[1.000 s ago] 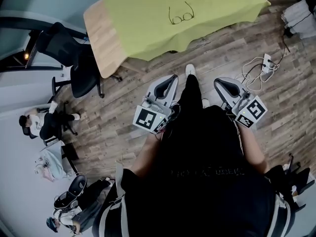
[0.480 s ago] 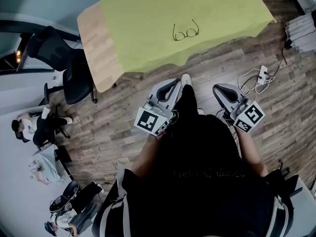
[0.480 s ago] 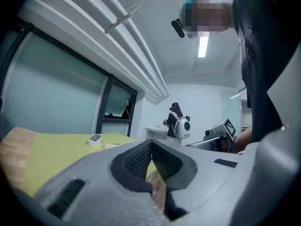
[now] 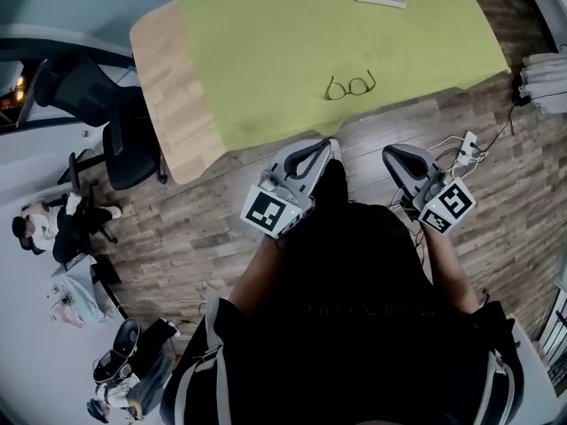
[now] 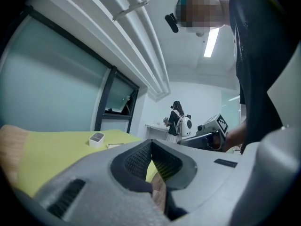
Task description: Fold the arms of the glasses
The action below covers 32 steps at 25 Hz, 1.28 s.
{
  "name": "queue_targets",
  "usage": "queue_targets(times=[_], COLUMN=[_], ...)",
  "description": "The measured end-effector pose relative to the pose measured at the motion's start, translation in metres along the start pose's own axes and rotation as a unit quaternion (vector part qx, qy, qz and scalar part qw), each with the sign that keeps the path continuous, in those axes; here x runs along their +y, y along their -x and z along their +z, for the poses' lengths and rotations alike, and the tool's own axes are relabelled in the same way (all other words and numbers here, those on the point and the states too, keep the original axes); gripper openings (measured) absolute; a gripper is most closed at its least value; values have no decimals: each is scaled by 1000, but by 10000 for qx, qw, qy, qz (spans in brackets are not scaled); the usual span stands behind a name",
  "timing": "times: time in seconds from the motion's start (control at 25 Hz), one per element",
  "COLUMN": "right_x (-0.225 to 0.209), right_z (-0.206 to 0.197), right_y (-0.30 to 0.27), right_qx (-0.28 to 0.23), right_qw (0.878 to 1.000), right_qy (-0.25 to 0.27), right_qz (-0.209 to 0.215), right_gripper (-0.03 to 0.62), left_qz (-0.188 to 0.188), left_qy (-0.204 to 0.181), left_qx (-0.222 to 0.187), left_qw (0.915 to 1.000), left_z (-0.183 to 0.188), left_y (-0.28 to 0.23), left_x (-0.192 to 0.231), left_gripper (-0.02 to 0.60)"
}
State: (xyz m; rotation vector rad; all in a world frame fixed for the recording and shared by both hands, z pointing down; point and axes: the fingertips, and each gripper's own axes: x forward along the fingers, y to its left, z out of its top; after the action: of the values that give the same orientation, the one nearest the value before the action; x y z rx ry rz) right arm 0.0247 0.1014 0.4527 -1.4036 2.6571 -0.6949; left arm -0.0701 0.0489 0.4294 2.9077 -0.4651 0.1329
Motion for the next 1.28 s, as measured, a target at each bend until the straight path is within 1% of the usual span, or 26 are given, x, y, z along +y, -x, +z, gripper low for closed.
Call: queue_targets(times=[0.2, 0.28, 0.44, 0.52, 0.64, 0.8, 0.96, 1.04, 1.16, 1.28], right_x=[-19, -27, -39, -47, -60, -82, -99, -106, -115, -125], right_z=[16, 21, 29, 31, 33, 37, 32, 28, 25, 21], right_y=[-31, -40, -54, -58, -60, -61, -65, -66, -69, -71], right_qx=[78, 91, 158, 215, 283, 403, 678, 842, 1023, 1200], right_qw=[9999, 9999, 9998, 9996, 9993, 9980, 9943, 9917, 9881, 9857], right_qy=[76, 95, 123, 173, 196, 267, 416, 502, 607, 619], right_qz=[34, 5, 43, 58, 159, 415, 716, 834, 970, 1012], right_gripper=[34, 34, 34, 34, 34, 35, 34, 35, 35, 35], left_qz=[-74, -80, -97, -69, 63, 317, 625, 755, 957, 991], left_qy=[156, 116, 96, 152, 101, 69, -10, 68, 131, 67], left_qx=[86, 73, 49, 67, 80, 83, -8, -25, 96, 157], left_qw=[9998, 9999, 9999, 9998, 9999, 9994, 9980, 9971, 9953, 9949], left_z=[7, 7, 11, 14, 10, 11, 14, 13, 2, -5], left_y=[-18, -24, -32, -39, -47, -62, -76, -81, -82, -86], left_x=[31, 44, 57, 60, 67, 73, 78, 76, 77, 75], left_gripper=[18, 18, 18, 18, 18, 18, 18, 18, 18, 18])
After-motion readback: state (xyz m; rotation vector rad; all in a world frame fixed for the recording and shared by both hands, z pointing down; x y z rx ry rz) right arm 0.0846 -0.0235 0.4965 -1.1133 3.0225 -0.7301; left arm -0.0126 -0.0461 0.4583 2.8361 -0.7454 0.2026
